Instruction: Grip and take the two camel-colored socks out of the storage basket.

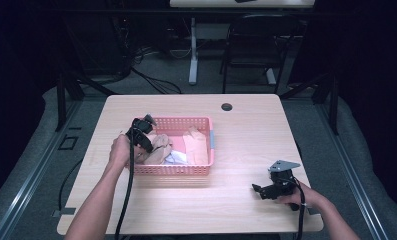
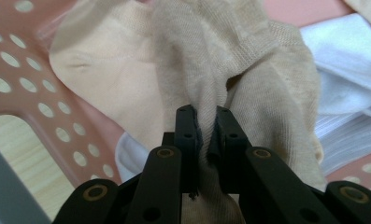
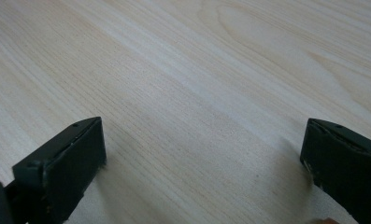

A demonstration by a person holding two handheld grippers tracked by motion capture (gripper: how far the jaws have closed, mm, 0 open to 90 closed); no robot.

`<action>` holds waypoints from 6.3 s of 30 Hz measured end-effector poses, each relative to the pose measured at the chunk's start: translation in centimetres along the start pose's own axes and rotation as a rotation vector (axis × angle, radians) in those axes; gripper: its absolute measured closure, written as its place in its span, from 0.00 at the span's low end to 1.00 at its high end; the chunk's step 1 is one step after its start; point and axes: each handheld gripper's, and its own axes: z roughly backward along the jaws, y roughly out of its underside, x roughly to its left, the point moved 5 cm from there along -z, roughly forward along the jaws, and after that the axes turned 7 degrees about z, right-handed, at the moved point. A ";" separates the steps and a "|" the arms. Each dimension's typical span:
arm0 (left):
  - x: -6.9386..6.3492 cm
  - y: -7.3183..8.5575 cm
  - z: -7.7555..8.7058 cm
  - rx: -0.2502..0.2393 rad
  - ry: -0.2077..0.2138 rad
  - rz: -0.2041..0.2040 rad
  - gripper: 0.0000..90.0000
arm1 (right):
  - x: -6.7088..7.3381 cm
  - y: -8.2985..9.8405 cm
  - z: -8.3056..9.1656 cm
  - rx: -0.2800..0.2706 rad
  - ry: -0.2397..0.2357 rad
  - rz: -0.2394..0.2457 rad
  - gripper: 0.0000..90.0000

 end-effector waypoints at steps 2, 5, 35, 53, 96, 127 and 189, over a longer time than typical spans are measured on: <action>-0.1 -0.1 0.4 -0.018 -0.009 -0.013 0.91 | 0.0 0.0 0.0 0.000 0.000 0.000 0.00; -0.2 -0.1 1.0 -0.041 -0.010 -0.019 0.92 | 0.0 0.0 0.0 0.000 0.000 0.000 0.00; -1.0 -0.6 6.8 -0.127 0.034 -0.071 0.91 | 0.0 0.0 0.0 0.000 -0.001 0.000 0.00; -0.5 -0.2 11.3 -0.169 0.019 -0.077 0.91 | 0.1 0.0 0.0 -0.006 0.001 -0.010 0.00; 8.2 5.9 14.9 -0.219 -0.027 0.147 0.91 | 0.1 0.0 0.0 -0.006 0.000 -0.010 0.00; 11.2 7.9 10.1 -0.143 -0.037 0.246 0.91 | 0.1 0.0 0.0 -0.005 0.001 -0.010 0.00; 11.7 9.2 1.1 -0.040 -0.002 0.335 0.86 | 0.0 0.0 0.0 0.002 0.000 -0.002 0.00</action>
